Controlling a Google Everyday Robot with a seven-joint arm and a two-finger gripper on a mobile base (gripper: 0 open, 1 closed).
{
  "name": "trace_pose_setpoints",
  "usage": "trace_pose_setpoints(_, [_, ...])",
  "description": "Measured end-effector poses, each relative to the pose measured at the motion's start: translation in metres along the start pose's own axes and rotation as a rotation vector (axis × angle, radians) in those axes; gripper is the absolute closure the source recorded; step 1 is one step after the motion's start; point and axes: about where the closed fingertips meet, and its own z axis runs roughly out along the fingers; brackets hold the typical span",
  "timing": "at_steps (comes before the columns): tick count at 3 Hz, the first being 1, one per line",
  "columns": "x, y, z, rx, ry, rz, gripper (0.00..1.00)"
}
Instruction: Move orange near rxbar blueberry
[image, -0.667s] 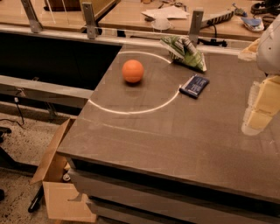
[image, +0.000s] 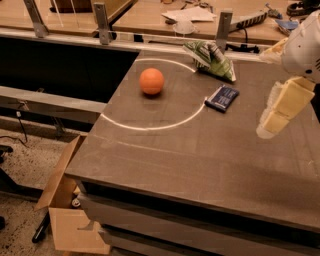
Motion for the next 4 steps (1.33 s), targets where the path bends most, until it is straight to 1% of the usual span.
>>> trace_pose_setpoints(1, [-0.040,-0.039,0.031,-0.010,-0.185,0.020,0.00])
trace_pose_setpoints(2, [-0.089,-0.073,0.055,0.027,-0.287,0.029,0.00])
trace_pose_setpoints(3, [-0.093,-0.077,0.056,0.040,-0.296,0.030,0.00])
trace_pose_setpoints(4, [-0.098,-0.078,0.060,0.049,-0.318,0.055,0.00])
